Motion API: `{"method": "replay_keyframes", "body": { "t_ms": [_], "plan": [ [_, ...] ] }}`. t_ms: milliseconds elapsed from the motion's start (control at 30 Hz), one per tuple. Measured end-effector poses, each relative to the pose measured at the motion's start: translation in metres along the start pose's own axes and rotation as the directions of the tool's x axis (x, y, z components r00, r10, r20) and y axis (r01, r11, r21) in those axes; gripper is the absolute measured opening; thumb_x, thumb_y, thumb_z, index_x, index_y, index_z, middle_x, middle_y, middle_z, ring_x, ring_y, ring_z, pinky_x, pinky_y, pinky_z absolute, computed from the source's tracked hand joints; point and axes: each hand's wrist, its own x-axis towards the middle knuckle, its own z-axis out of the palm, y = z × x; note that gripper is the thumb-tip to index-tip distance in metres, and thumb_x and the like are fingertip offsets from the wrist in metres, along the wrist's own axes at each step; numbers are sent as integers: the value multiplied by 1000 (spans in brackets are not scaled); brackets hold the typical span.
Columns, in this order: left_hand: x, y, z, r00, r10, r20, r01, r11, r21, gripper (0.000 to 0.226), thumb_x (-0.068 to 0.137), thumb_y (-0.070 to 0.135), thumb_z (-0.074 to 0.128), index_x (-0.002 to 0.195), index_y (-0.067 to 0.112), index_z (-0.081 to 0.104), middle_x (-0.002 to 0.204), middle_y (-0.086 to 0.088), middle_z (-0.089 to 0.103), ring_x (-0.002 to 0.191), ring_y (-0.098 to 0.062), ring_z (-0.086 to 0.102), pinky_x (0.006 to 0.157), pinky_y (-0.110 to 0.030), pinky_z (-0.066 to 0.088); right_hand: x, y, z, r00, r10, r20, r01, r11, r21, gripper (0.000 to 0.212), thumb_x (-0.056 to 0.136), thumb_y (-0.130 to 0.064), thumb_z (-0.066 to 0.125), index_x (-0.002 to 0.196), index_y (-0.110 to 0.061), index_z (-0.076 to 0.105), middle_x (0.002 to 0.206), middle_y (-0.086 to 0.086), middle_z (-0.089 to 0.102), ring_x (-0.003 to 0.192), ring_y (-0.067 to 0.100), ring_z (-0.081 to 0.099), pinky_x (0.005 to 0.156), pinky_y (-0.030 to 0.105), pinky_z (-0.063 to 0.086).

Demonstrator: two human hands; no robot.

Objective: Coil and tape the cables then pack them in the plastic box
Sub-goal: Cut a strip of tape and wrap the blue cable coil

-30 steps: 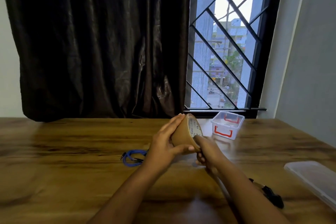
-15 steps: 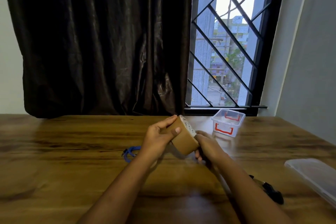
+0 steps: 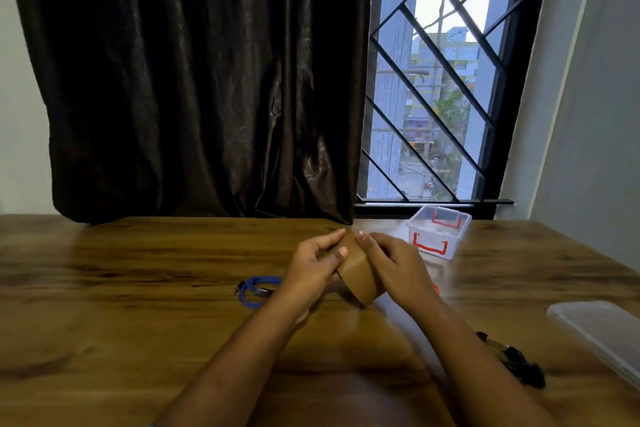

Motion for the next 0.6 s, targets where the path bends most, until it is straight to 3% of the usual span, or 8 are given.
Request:
{"method": "replay_keyframes", "body": {
  "t_ms": [100, 200, 267, 333, 467, 600],
  "plan": [
    [0, 2, -1, 1000, -13, 11, 13, 1000, 23, 41, 90, 9, 58, 130, 18, 53, 126, -1, 58, 106, -12, 61, 66, -17, 53, -1, -7, 0, 995, 2, 100, -20, 983, 181, 19, 92, -45, 49, 86, -37, 65, 79, -11, 67, 75, -6, 60, 62, 7, 45],
    [0, 3, -5, 997, 10, -76, 2, 988, 155, 42, 86, 15, 65, 127, 20, 56, 122, 3, 58, 100, -8, 59, 66, -18, 55, -3, -8, 1, 982, 71, 177, -135, 916, 377, 33, 98, -36, 43, 92, -16, 68, 85, 6, 69, 71, 2, 62, 63, 13, 47],
    [-1, 3, -5, 992, 16, -127, 4, 988, 155, 41, 83, 17, 69, 123, 18, 60, 119, 0, 61, 100, -13, 61, 69, -23, 57, -6, -9, 4, 979, 65, 194, -140, 904, 403, 32, 99, -34, 40, 90, -19, 67, 81, 3, 67, 68, -1, 62, 61, 9, 47],
    [-2, 4, -4, 990, -3, -139, 16, 995, 94, 38, 82, 14, 69, 119, 15, 62, 115, -5, 64, 96, -17, 64, 61, -21, 56, -7, -10, 6, 982, 45, 182, -117, 906, 406, 31, 99, -34, 40, 87, -21, 66, 80, 0, 67, 69, 0, 62, 62, 9, 47],
    [-3, 8, -5, 992, -54, -113, 54, 999, -3, 36, 82, 6, 68, 117, 11, 63, 109, -7, 65, 86, -14, 67, 57, -20, 55, -7, -9, 8, 989, 35, 145, -94, 900, 426, 31, 100, -28, 40, 84, -22, 65, 76, 0, 66, 66, -2, 60, 61, 8, 45],
    [-5, 10, -5, 994, -41, -102, 44, 999, 21, 37, 82, 4, 66, 119, 10, 62, 111, -8, 65, 79, -11, 66, 52, -16, 51, -8, -10, 10, 988, 32, 152, -96, 894, 438, 30, 100, -27, 40, 85, -22, 65, 77, -2, 66, 67, -2, 61, 61, 8, 46]
  ]
}}
